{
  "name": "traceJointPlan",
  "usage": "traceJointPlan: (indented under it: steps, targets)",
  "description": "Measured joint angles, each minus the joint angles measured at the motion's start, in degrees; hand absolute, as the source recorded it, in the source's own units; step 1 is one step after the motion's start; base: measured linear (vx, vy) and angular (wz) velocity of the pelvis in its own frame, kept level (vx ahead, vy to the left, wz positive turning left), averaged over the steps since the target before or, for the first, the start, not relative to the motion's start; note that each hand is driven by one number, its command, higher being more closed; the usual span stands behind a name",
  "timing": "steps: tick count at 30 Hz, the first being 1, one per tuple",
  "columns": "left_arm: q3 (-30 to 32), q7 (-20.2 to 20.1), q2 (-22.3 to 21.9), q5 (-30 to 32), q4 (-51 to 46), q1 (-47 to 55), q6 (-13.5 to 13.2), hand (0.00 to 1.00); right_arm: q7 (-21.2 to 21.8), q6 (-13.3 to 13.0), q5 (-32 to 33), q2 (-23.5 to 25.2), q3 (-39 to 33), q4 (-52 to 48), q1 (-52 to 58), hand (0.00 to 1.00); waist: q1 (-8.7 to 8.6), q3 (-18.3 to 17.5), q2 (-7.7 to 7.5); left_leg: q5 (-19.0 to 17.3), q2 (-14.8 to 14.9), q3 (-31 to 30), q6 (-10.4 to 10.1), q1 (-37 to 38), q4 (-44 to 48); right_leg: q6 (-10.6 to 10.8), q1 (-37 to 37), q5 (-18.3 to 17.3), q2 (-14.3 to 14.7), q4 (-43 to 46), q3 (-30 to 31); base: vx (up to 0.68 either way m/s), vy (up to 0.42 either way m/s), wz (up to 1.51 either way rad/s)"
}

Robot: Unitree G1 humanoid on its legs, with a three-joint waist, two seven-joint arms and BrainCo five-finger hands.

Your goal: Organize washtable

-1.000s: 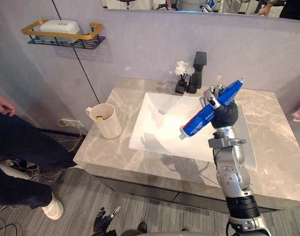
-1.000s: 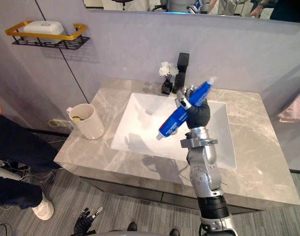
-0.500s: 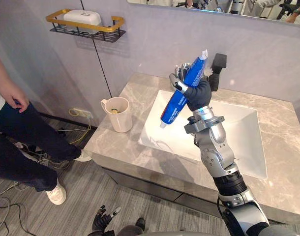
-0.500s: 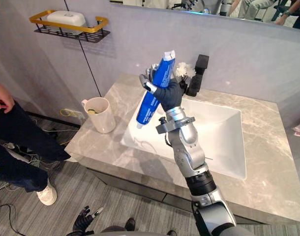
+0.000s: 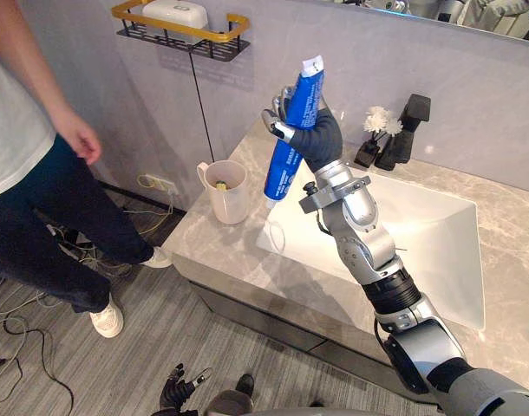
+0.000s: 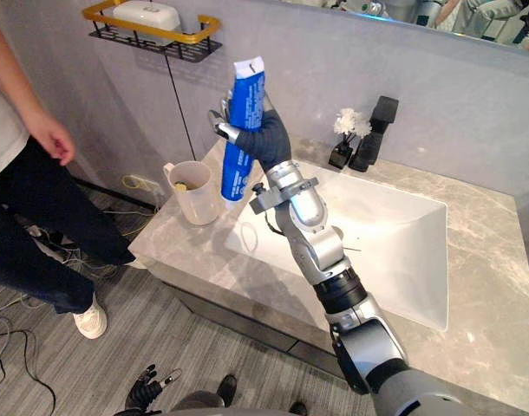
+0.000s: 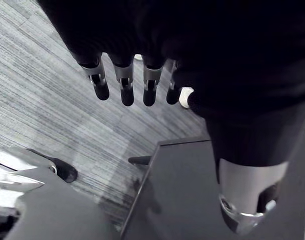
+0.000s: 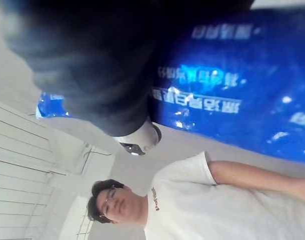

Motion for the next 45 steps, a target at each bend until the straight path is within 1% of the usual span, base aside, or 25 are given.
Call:
traceJointPlan:
  steps: [3,6,9,12,15,17,21,25,27,31,45]
  targets:
    - [-0.6,0.0,0.3,0.0,0.1,0.0,0.0,0.0,-1.1,0.0,-1.2,0.0,0.0,2.2,-2.2,1.0,0.39,0.4,-0.05,0.0,0.0,-0.4,0.0,-0.4,0.1,0.0,-0.2,-0.1,0.0,0.0,-0.4,0.01,0.01,0.08]
    - [-0.7,-0.1,0.4,0.0,0.3,0.0,0.0,0.0,-2.1,0.0,-2.7,-0.1,0.0,4.2,-4.3,1.0,1.37,0.5,-0.13,0.1,0.0,-1.0,-0.2,-0.9,0.4,-0.2,-0.4,-0.3,0.2,0.0,-0.9,0.02,0.002,0.09]
    - [-0.7,-0.2,0.6,0.0,0.4,0.0,0.0,0.0,-2.8,0.1,-3.7,-0.1,0.0,8.0,-8.8,1.0,1.66,1.3,-0.29,0.2,0.1,-1.6,-0.3,-1.2,0.5,-0.4,-0.4,-0.6,0.4,0.0,-1.5,0.01,-0.006,0.1]
    - [-0.7,-0.8,0.7,0.1,0.5,0.0,0.0,0.0,-4.3,0.1,-3.8,-0.1,-0.1,8.5,-10.9,1.0,1.94,1.7,-0.26,0.2,0.0,-1.9,-0.3,-1.5,0.5,-0.4,-0.4,-0.7,0.4,0.0,-1.9,0.0,0.003,0.06]
    - [-2.2,-1.0,1.5,0.1,0.5,0.0,0.0,0.0,-4.6,0.1,-3.8,-0.1,-0.1,11.2,-13.9,1.0,2.45,2.1,-0.2,0.2,0.1,-2.0,-0.3,-1.6,0.6,-0.5,-0.4,-0.8,0.4,0.0,-2.0,0.0,0.004,0.01]
    - [-2.3,-1.0,1.5,0.2,1.1,0.0,0.0,0.0,-4.9,0.1,-3.9,-0.1,-0.2,13.0,-14.8,1.0,3.06,2.1,-0.23,0.2,0.1,-2.1,-0.3,-1.6,0.6,-0.4,-0.4,-0.8,0.4,0.0,-2.1,0.01,0.003,0.03]
    - [-2.2,-1.0,1.7,0.1,1.4,0.0,0.0,0.0,-5.8,0.2,-4.2,0.1,-0.1,15.4,-16.0,1.0,3.3,3.1,-0.31,0.2,0.0,-2.6,-0.3,-1.8,0.7,-0.4,-0.3,-0.9,0.4,0.0,-2.7,0.0,0.008,0.06]
    - [-2.3,-1.0,1.7,0.1,1.6,0.0,0.0,0.0,-6.0,0.5,-4.2,0.1,-0.1,15.6,-16.1,1.0,3.84,3.3,-0.17,0.1,0.0,-2.6,-0.3,-1.8,0.7,-0.3,-0.3,-1.0,0.4,0.0,-2.7,0.0,0.0,0.0]
    - [-2.3,-1.0,1.7,0.1,1.6,0.0,0.0,0.0,-6.0,0.6,-4.3,0.1,-0.1,15.6,-16.3,1.0,4.42,3.4,-0.13,0.1,0.0,-2.7,-0.3,-1.8,0.7,-0.3,-0.3,-1.1,0.5,0.0,-2.7,0.0,0.0,0.0]
    - [-2.4,-0.9,1.7,0.1,2.3,0.0,0.0,0.0,-5.9,0.9,-4.4,0.7,-0.1,17.9,-18.6,1.0,4.51,4.3,-0.17,0.1,0.0,-2.7,-0.3,-1.9,0.8,-0.3,-0.3,-1.1,0.5,0.0,-2.8,0.0,0.0,0.0]
    - [-2.8,-0.6,1.7,0.1,2.9,0.1,0.1,0.0,-5.7,1.1,-4.1,1.2,0.5,17.5,-18.6,1.0,4.41,4.5,-0.07,-0.2,0.1,-2.5,-0.6,-1.7,1.6,-0.3,0.1,-1.1,0.5,0.1,-2.6,0.0,0.001,0.0]
